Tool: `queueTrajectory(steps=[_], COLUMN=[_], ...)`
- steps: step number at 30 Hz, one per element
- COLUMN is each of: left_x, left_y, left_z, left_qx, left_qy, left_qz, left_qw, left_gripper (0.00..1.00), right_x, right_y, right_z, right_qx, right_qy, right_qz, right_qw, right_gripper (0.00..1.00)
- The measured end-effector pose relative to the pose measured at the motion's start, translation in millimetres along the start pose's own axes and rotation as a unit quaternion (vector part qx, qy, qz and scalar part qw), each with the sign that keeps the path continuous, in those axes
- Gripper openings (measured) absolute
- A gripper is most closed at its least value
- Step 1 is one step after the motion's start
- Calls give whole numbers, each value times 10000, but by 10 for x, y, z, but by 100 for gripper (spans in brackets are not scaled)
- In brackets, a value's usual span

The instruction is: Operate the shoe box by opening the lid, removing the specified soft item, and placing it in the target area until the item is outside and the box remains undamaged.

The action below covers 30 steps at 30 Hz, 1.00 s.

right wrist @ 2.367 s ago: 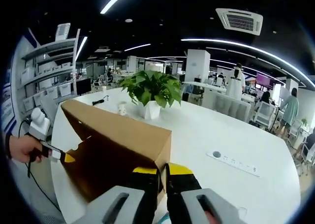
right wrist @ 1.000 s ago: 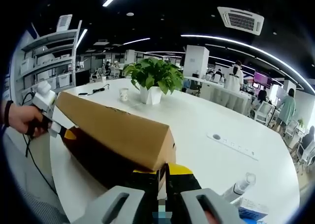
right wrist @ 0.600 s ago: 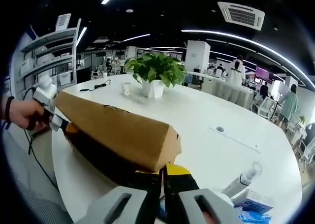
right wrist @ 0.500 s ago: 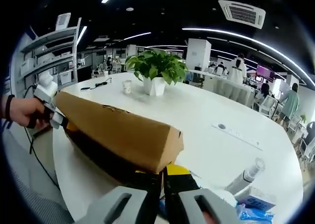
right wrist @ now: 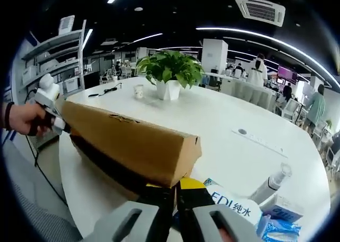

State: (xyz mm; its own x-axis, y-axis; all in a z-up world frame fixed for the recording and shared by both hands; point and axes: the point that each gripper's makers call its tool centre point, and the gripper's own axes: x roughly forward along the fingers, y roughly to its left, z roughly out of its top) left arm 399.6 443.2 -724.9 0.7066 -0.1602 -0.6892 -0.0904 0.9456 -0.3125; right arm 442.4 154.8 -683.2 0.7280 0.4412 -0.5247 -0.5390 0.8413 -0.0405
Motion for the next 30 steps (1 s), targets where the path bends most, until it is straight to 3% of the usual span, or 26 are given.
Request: queueTrajectory(steps=[9, 15, 30], left_x=[-156, -249, -345], left_y=[7, 6, -8], left_z=[-26, 31, -53], left_qx=[329, 575, 1040], left_qy=[-47, -357, -348], left_qz=[-22, -155, -256], left_qw=[9994, 9976, 9936], left_gripper=[13, 12, 13], right_x=[-47, -82, -94], right_y=[-3, -28, 23], right_z=[-71, -89, -197], right_qx=[-64, -35, -79], right_qy=[66, 60, 130], right_qz=[32, 55, 165], right_qw=[10000, 10000, 9997], right_gripper=[0, 0, 0])
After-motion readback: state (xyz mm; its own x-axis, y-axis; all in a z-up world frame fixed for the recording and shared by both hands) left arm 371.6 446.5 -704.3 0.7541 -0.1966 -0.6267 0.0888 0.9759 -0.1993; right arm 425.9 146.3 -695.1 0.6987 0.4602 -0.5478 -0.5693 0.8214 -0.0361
